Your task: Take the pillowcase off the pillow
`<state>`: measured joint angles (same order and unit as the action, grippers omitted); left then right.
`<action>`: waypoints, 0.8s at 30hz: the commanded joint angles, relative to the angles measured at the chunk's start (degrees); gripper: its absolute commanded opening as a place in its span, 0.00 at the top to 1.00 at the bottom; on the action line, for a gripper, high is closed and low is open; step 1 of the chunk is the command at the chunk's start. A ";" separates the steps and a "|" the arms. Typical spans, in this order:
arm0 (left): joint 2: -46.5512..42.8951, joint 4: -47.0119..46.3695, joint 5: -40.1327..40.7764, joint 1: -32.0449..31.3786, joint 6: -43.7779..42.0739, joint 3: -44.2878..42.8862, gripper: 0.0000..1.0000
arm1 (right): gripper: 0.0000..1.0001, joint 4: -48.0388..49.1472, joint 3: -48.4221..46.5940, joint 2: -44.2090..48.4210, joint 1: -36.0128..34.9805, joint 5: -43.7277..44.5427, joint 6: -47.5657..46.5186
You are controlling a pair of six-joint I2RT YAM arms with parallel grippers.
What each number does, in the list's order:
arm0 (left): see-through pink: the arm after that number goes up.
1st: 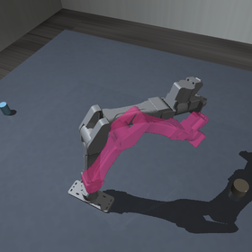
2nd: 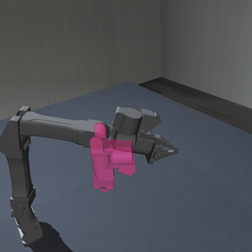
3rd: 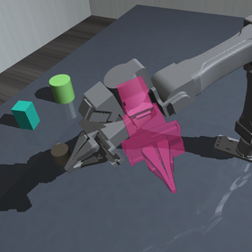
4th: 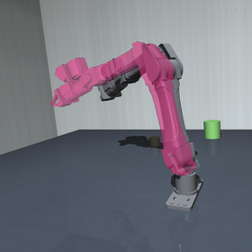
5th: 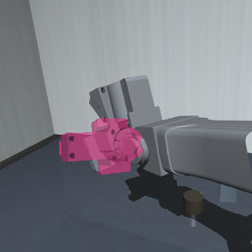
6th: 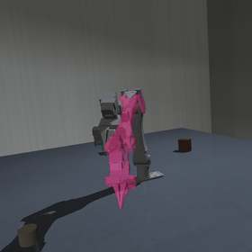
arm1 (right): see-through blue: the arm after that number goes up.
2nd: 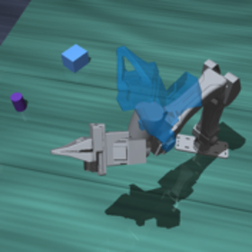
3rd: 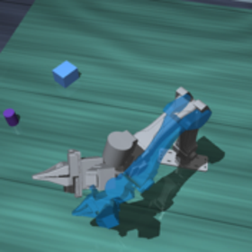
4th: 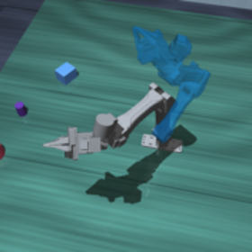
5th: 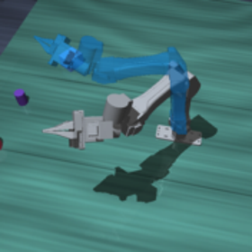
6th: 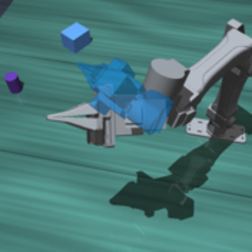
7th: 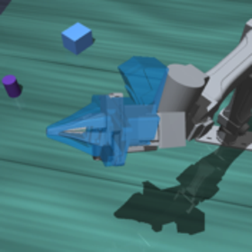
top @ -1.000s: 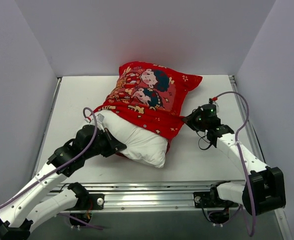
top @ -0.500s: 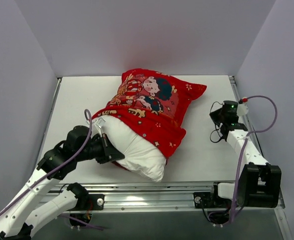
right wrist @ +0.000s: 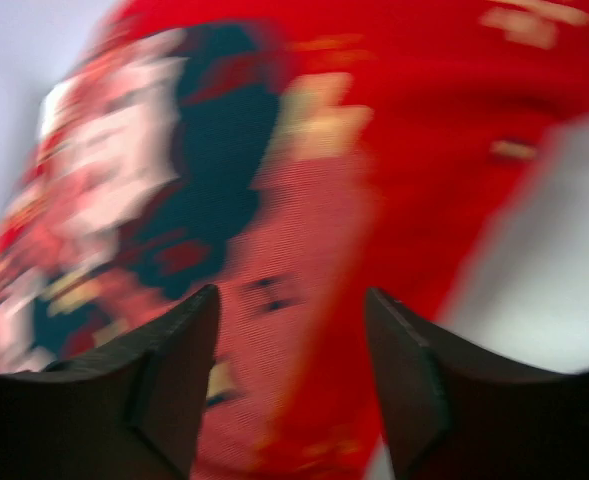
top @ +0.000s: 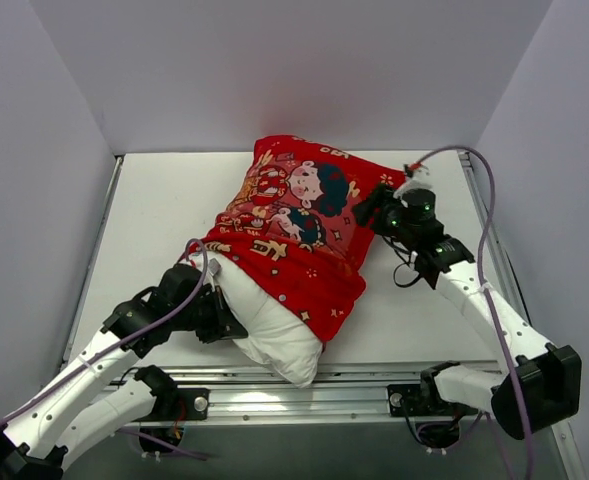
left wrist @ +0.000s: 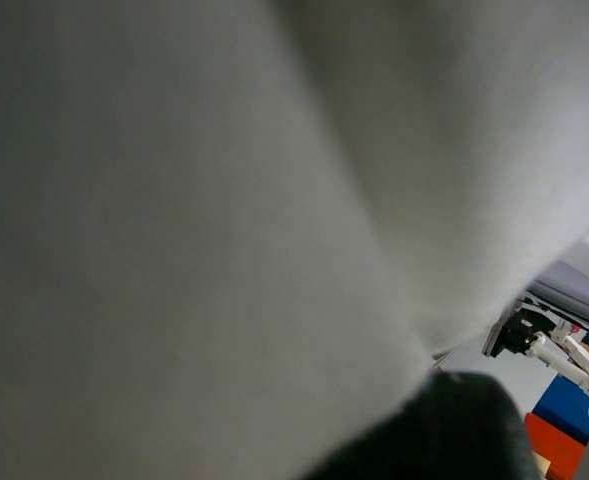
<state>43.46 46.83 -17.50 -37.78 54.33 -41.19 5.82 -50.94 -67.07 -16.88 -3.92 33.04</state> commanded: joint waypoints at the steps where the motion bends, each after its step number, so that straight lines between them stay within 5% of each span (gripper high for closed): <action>1: 2.32 -6.93 1.59 -0.10 -1.94 -0.21 0.98 | 0.41 2.61 -8.97 0.64 -9.98 -3.28 -16.11; 11: 0.13 -6.22 5.36 -0.19 -2.56 -1.35 0.98 | 0.13 -1.77 -22.53 -16.15 -30.13 0.58 -35.03; 18: 0.39 -4.65 7.83 -0.19 -4.22 -4.07 0.98 | 0.12 -3.63 -23.16 -21.97 -33.65 2.96 -38.13; 19: 0.48 -4.38 8.09 -0.19 -4.66 -4.51 0.98 | 0.17 -3.37 -22.81 -22.14 -33.65 3.57 -38.05; 21: 0.74 -3.77 8.79 -0.28 -5.02 -5.65 0.98 | 0.46 -3.45 -22.36 -22.66 -33.57 8.82 -37.96; 22: 0.66 -3.50 9.06 -0.19 -5.19 -6.00 0.98 | 0.72 -3.63 -21.93 -23.54 -33.48 11.54 -37.87; 24: 0.13 -2.71 9.06 -0.28 -5.46 -6.71 0.98 | 0.99 -3.98 -21.57 -24.42 -31.99 20.04 -36.65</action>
<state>44.42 45.28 -11.22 -37.93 51.44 -43.55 4.56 -72.88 -89.82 -50.30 2.92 -3.57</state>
